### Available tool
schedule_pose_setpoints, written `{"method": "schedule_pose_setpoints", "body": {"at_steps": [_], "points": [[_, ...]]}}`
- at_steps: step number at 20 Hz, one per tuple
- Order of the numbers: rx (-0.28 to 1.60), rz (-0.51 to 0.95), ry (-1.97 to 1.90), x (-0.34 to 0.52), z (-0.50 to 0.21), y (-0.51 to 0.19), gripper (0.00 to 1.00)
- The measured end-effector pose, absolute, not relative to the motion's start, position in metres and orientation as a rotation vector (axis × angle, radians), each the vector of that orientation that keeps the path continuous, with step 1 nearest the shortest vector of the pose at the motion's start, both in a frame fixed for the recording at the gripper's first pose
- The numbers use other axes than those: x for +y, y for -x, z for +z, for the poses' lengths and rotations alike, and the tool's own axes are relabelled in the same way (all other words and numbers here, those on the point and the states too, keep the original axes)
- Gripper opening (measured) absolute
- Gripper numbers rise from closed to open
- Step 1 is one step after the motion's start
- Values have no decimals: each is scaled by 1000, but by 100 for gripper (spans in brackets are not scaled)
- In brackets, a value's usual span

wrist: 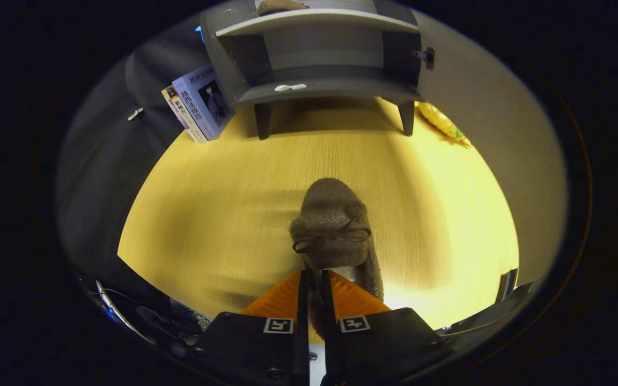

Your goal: Open the shoe cabinet door, grab the shoes and put them into the shoe cabinet, then close the shoe cabinet door.

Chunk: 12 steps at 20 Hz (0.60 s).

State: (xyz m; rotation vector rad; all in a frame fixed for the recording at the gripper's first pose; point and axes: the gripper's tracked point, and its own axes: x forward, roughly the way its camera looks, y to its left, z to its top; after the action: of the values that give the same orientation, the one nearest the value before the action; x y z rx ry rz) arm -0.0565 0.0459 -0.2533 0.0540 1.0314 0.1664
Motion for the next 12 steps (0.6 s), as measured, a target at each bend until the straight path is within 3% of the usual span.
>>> {"method": "schedule_pose_setpoints", "body": {"at_steps": [3,12], "points": [[1042,171,-43,48,-268,54,21],[915,170,-33,54,-282,21,21]]}}
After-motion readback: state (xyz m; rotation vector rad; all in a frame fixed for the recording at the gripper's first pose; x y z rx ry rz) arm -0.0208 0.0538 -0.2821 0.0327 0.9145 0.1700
